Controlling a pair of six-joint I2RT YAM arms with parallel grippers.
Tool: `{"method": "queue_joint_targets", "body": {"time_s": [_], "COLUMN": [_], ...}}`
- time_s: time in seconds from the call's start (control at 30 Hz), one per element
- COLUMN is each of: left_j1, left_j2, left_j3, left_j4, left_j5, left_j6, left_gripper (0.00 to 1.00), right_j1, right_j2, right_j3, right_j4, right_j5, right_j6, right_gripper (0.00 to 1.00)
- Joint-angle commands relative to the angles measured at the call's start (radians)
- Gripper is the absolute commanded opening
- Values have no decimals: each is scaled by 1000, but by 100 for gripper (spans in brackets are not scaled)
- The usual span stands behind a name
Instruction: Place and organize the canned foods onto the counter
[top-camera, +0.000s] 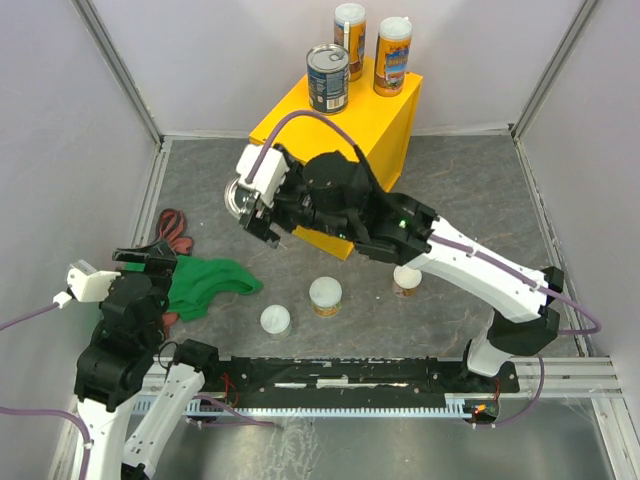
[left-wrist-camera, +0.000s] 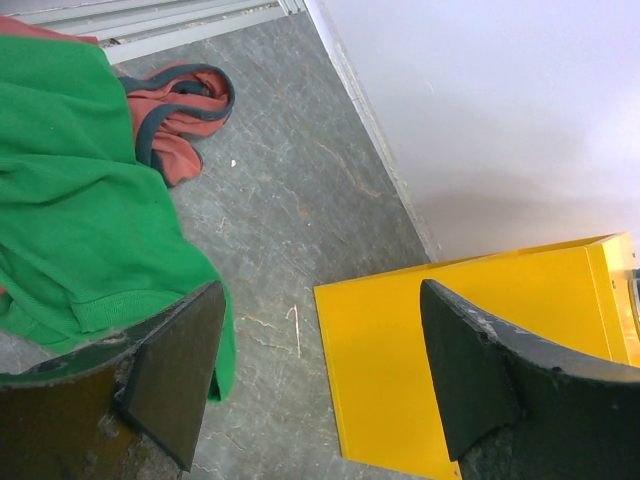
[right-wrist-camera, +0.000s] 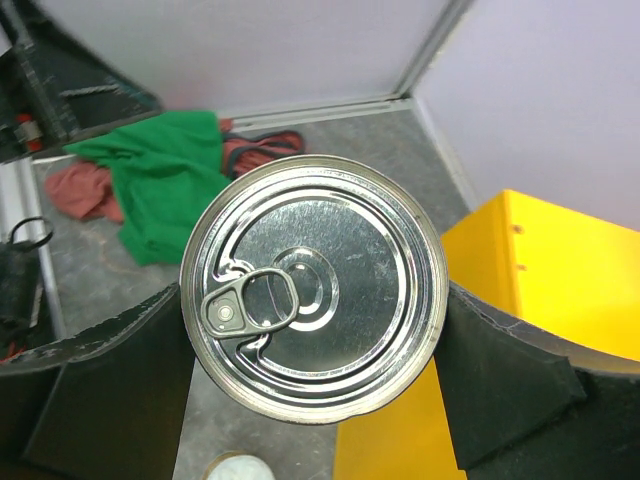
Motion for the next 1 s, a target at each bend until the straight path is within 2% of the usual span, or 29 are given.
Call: {"method": "queue_joint_targets", "body": {"time_s": [0.0,0.17,0.3,0.63,0.97], "left_j1": [-3,-3,-4,-3,-4], "left_j2": [-6,-5,-8,-5,-5], "left_j3": [-6,-11,-17,-29,-34], "left_j4": [21,23,24,33,41], "left_j5": [4,10,9,18,19], "left_j6": [-39,-43,-42,-40,-38], "left_gripper": [84,84,84,84,84], "right_j1": [-43,-93,-155,-296,-387], "right_j2": [-50,18,56,103,132], "right_j3": [191,362,435,480,525], "right_j4": [178,105,81,72,9], "right_j5": [97,155,185,272,293], "right_j6": [-73,-80,-51,-11,74], "right_gripper": [1,1,1,1,1]}}
